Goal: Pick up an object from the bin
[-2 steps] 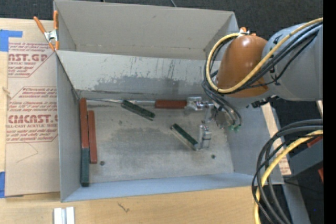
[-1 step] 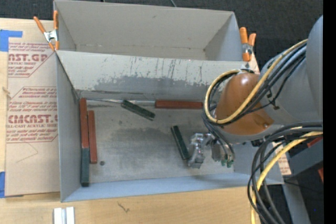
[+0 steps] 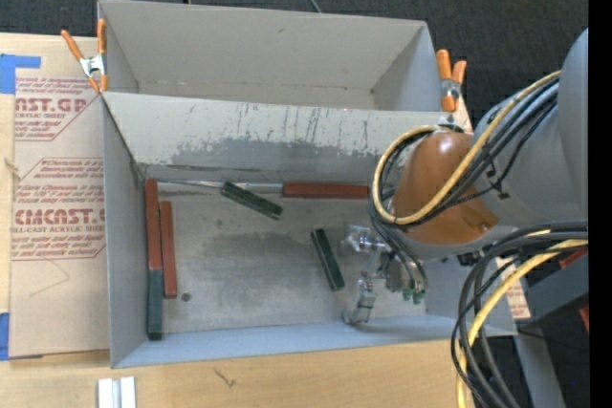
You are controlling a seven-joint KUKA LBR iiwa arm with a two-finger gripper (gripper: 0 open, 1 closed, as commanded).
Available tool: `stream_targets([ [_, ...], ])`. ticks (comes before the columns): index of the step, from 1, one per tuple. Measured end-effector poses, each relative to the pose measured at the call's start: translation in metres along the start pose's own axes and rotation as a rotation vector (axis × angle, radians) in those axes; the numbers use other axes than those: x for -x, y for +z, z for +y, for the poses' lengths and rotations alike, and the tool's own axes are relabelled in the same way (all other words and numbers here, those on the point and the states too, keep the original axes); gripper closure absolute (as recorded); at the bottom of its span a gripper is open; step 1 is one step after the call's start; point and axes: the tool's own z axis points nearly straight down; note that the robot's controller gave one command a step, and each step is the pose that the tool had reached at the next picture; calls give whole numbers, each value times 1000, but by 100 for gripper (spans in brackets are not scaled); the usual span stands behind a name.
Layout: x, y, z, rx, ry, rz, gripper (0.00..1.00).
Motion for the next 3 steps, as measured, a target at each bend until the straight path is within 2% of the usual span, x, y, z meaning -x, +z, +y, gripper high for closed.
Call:
stream_targets([
  [1,0,0,0,0,0,0,0],
  [2,37,1,41,0,-44,3,0],
  [3,57,0,25,0,-162,0,100],
])
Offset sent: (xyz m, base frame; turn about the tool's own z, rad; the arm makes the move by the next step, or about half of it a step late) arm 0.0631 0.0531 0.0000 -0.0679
